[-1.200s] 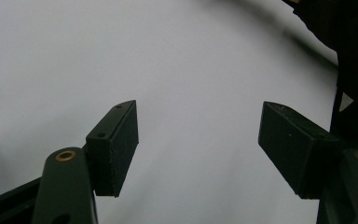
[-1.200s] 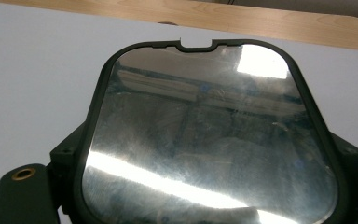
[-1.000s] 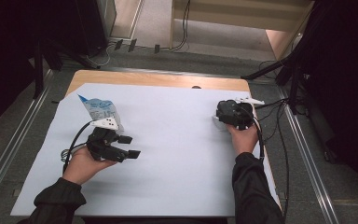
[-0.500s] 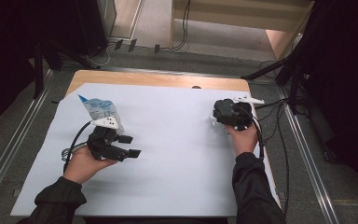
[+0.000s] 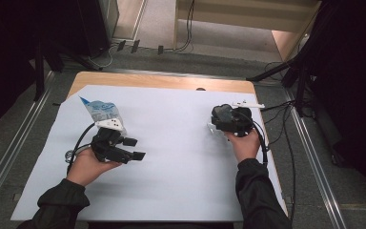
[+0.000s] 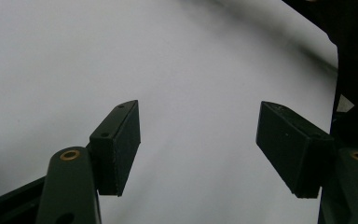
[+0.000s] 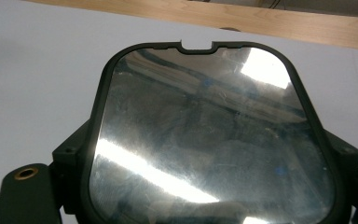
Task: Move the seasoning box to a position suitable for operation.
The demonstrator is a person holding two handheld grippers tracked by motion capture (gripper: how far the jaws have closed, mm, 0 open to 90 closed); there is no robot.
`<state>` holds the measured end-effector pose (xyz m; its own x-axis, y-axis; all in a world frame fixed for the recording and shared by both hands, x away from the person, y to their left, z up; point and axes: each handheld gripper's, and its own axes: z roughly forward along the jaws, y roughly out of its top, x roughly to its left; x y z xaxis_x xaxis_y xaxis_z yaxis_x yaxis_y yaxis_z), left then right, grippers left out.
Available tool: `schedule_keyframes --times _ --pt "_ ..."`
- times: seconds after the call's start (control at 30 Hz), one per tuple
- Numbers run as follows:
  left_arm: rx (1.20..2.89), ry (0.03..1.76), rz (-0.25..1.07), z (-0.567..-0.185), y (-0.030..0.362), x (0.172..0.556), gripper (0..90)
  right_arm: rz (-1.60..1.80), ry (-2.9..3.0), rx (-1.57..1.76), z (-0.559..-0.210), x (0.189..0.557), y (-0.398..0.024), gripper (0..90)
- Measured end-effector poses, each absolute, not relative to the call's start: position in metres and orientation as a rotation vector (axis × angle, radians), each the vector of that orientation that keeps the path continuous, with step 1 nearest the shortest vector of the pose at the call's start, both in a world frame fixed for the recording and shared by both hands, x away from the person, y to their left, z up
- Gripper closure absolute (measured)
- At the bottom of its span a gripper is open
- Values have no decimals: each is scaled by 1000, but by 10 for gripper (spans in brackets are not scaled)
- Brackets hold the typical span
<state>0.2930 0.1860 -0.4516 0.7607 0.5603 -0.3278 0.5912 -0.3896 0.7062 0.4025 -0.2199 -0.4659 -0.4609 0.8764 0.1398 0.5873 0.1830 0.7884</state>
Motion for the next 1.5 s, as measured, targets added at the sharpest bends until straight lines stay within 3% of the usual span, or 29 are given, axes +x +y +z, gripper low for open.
schedule_keyframes --times 1.5 --pt "2097 839 -55 -457 180 305 330 1243 2376 1157 -470 340 -142 166"
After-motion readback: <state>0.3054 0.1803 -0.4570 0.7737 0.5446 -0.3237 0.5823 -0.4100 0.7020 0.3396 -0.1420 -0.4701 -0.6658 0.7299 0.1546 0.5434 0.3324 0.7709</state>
